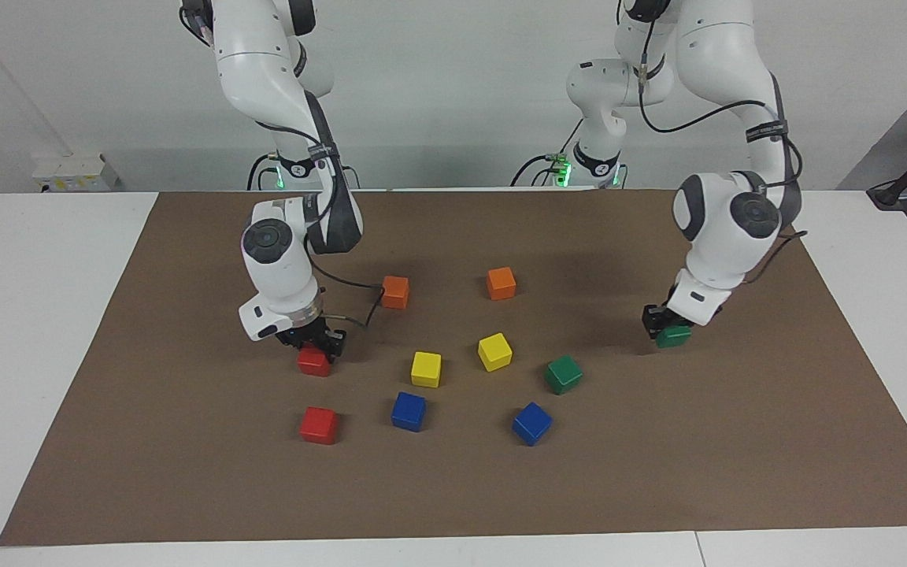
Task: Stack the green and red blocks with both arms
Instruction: 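Carry the green cube outward with the left gripper while the right gripper carries red, then reach the left gripper to the other green cube while the right gripper reaches red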
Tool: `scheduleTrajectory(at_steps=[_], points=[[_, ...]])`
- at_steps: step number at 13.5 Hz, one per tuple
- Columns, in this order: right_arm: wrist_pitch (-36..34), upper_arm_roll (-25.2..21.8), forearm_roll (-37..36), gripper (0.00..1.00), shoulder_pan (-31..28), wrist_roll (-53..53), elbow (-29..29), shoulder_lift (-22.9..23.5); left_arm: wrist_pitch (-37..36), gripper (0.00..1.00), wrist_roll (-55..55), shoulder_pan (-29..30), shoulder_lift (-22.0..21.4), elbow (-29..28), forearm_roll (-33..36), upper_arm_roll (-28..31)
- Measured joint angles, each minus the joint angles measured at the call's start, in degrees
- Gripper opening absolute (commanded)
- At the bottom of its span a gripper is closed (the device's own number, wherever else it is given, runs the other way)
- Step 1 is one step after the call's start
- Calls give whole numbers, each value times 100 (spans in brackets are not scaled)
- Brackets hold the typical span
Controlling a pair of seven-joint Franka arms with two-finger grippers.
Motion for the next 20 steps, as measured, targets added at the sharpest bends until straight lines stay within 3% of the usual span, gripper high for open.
scheduleTrajectory(at_steps=[3,6,7,8,12,13,14,17,20], points=[[-264,-95,-2,0,-148,-651,27,-165,349,0,586,272,237,-15,2,-7],[-710,-128,-2,0,-856,-1758,-41,-533,413,0,698,351,343,-45,4,-18],[-652,-132,-2,0,-1134,-2229,-169,-619,441,53,701,353,351,-69,5,-24],[-402,-136,-2,0,-1379,-2670,-346,-661,481,96,701,352,353,-109,6,-33],[394,-137,-2,0,-1783,-3342,-809,-565,677,100,704,359,353,-246,8,-37],[453,-126,-2,41,-1783,-3342,-817,-512,639,100,702,359,347,-171,8,-40],[483,-120,-2,99,-1783,-3342,-812,-495,422,100,634,357,336,44,-15,-57],[459,-114,-2,100,-1763,-3342,-760,-493,-1008,100,-960,-108,365,1509,-101,-178],[-878,-99,-413,100,-1588,-3194,70,-521,-1249,100,-3251,-1171,696,2262,-99,-199]])
